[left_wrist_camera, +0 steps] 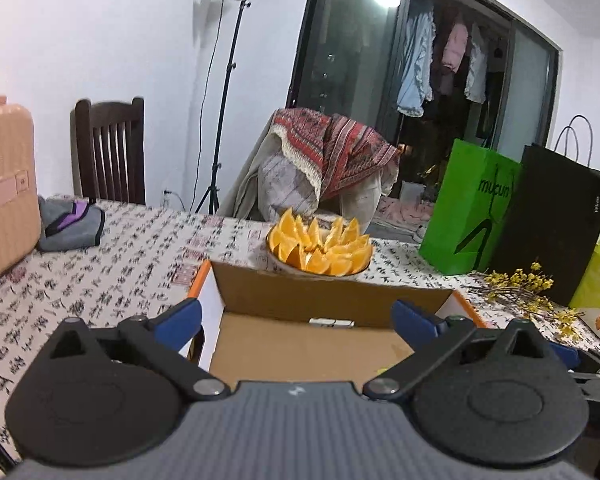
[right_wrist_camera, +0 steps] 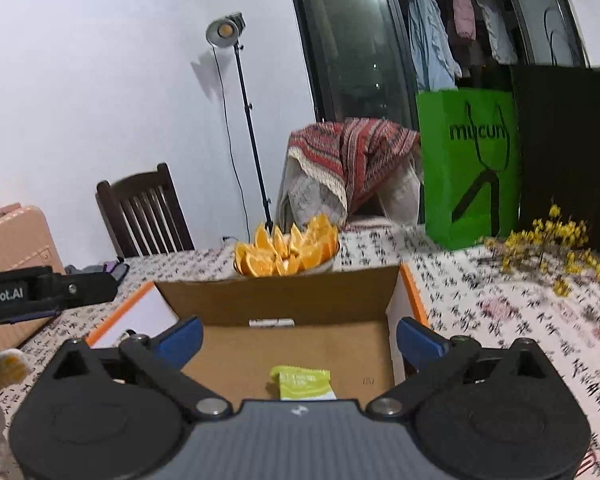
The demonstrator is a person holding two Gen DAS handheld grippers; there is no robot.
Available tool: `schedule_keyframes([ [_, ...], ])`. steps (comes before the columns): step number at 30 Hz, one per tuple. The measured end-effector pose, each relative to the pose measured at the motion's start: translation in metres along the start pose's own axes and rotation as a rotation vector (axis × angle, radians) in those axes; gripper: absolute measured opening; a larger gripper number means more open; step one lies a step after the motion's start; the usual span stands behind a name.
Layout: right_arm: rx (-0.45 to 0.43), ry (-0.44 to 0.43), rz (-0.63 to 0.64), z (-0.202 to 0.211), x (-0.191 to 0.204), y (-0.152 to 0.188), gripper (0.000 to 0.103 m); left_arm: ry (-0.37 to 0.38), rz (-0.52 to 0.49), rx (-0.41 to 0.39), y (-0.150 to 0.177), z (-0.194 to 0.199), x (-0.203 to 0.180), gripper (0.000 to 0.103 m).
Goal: Organize snacks
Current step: 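Move both open tools back from the box to the snack pile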
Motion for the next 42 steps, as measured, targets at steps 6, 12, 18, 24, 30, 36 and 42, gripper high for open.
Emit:
schedule_keyframes([
  [6, -0.018, 0.002, 0.039, 0.029, 0.007, -0.008, 0.103, 0.013, -0.01, -0.017, -0.004, 0.025, -0.003, 0.103],
  [12, -0.007, 0.001, 0.046, 0.059, 0.01, 0.0, 0.103, 0.019, -0.021, -0.006, 0.005, 0.051, -0.001, 0.103],
  [18, 0.028, 0.013, 0.06, 0.086, 0.014, 0.024, 0.103, 0.032, -0.03, 0.001, 0.021, 0.077, 0.004, 0.103],
  [24, 0.077, 0.011, 0.081, 0.107, 0.02, 0.053, 0.103, 0.048, -0.034, 0.018, 0.041, 0.098, 0.01, 0.103],
  [30, 0.106, 0.008, 0.075, 0.127, 0.023, 0.076, 0.103, 0.069, -0.025, 0.057, 0.068, 0.114, 0.021, 0.103],
  [36, 0.129, 0.014, 0.079, 0.143, 0.026, 0.097, 0.103, 0.072, -0.009, 0.107, 0.103, 0.128, 0.036, 0.103],
  [42, 0.148, 0.0, 0.093, 0.157, 0.027, 0.113, 0.103, 0.07, -0.019, 0.098, 0.123, 0.148, 0.045, 0.103],
])
Point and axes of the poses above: each gripper's, at about its wrist camera, not at the fingertips, and z roughly against the way its jaws point, x to its left, y to its underside, the point moved 2 cm from there along -z, roughly the way its jaws point, and after that the axes turned 2 degrees about -x, right-handed, at the moved point
